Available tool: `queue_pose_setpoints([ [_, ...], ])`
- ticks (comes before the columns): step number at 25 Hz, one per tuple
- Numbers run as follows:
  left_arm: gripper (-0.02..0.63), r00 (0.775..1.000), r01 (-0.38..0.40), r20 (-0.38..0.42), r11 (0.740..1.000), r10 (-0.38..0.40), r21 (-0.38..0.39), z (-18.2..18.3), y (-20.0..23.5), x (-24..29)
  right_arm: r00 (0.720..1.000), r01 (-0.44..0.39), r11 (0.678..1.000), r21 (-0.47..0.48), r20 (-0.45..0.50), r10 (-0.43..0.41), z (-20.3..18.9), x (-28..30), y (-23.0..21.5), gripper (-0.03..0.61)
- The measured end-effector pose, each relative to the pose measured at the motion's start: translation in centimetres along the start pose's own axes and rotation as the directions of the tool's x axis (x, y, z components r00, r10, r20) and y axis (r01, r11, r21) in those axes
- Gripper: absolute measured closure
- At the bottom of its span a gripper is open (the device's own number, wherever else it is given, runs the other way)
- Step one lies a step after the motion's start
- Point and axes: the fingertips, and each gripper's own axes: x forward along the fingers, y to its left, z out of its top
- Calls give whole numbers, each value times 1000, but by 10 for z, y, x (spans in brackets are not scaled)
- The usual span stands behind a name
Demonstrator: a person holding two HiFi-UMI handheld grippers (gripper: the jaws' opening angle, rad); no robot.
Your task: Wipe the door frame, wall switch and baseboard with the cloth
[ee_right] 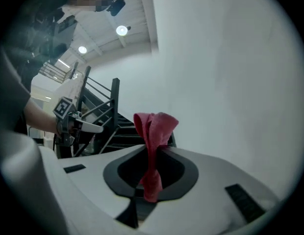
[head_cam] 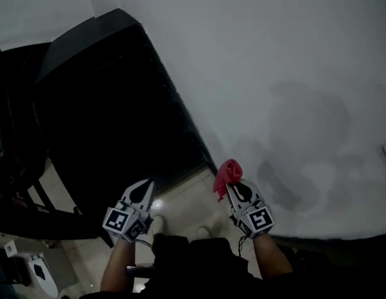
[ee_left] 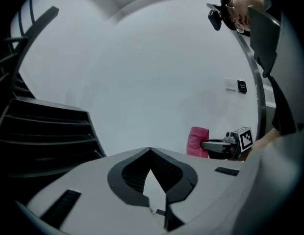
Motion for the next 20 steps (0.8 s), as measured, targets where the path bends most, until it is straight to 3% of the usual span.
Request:
queue_pose_setpoints([
  [3, 623, 987, 157, -12, 987, -158, -33, -8, 12, 46, 988, 141, 990, -27, -63, -142, -18, -7, -8, 532],
  [6, 623, 946, 323, -20, 946, -324, -37, -6, 10, 85, 945, 306, 951, -45, -104, -310, -34, -20, -14, 534],
  [9, 623, 879, 476, -33, 879, -477, -24, -14, 4, 109, 859, 489, 872, -38, -151, -489, -56, -49, -4, 534],
  [12, 623, 811, 581, -58, 813, -582, -38, -26, -5, 126, 770, 613, 789, -36, -196, -607, -77, -71, 8, 534],
  [15, 623, 744, 661, -83, 749, -663, -51, -35, -28, 126, 723, 656, 752, -72, -227, -652, -93, -87, 27, 533],
  [20, 623, 672, 735, -118, 678, -731, -18, -69, -71, 122, 703, 647, 753, -119, -290, -650, -130, -116, 34, 532],
])
